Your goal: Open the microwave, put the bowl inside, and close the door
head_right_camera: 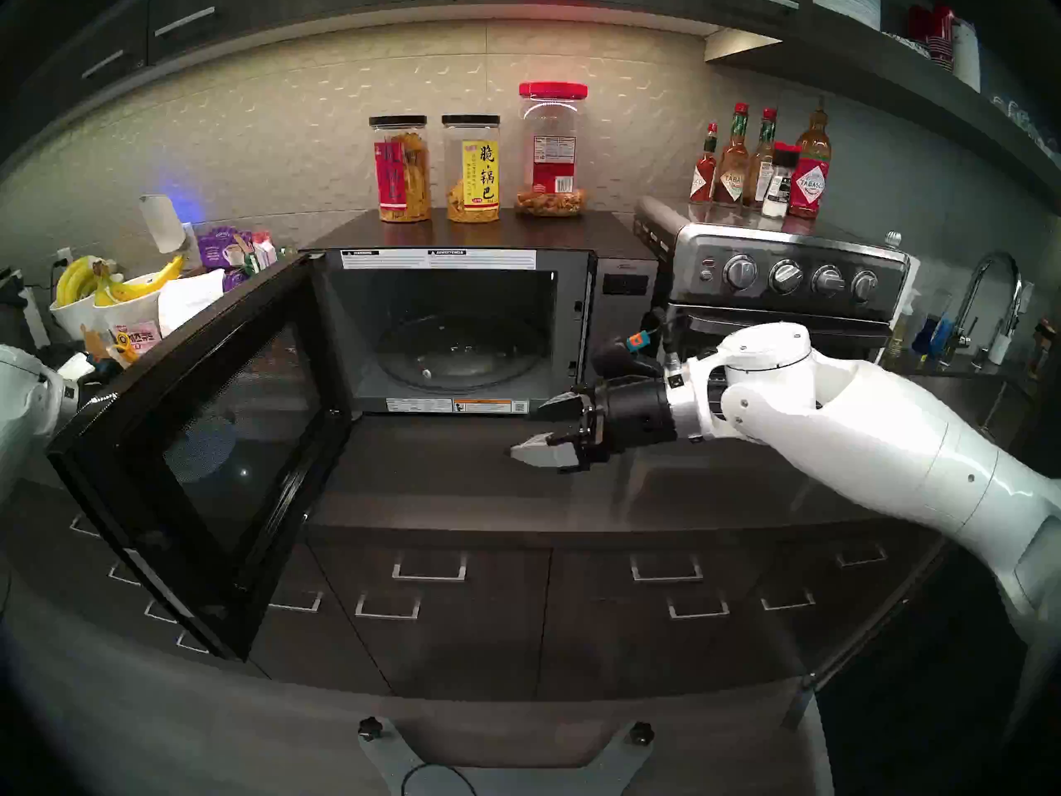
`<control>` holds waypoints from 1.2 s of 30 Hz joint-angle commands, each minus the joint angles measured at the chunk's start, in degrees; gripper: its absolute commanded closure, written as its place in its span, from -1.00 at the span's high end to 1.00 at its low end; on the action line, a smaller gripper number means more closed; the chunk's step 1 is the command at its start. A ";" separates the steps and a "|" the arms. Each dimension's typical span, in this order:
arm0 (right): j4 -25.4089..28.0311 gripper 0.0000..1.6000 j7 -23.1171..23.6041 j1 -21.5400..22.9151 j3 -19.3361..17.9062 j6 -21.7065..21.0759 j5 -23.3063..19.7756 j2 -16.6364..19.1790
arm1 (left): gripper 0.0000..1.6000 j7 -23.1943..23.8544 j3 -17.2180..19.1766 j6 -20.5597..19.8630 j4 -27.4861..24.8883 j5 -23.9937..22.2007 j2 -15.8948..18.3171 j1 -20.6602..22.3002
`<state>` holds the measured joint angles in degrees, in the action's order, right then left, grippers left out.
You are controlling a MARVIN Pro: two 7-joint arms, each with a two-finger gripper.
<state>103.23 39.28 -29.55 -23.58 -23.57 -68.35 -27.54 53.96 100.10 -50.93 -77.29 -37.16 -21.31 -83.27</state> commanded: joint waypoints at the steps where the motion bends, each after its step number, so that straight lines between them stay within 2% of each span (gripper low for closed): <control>1: 0.08 1.00 -0.11 0.75 -0.82 0.31 -0.29 -0.14 | -1.00 2.46 4.60 -0.70 -2.01 -1.40 2.72 -2.03; 12: 0.07 1.00 -0.10 0.75 -0.82 0.31 -0.28 -0.14 | -1.00 1.66 7.38 -2.66 -3.79 -3.25 4.88 -2.37; 20: 0.07 1.00 -0.09 0.75 -0.81 0.30 -0.27 -0.14 | -1.00 0.66 7.72 -4.06 -4.84 -5.11 6.77 -1.04; 36: 0.07 1.00 -0.09 0.75 -0.81 0.30 -0.26 -0.14 | -1.00 0.38 7.30 -4.07 -5.34 -9.75 11.16 1.07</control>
<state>103.23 39.30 -29.55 -23.58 -23.57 -68.33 -27.54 49.65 106.49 -55.11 -82.27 -44.93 -13.53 -84.13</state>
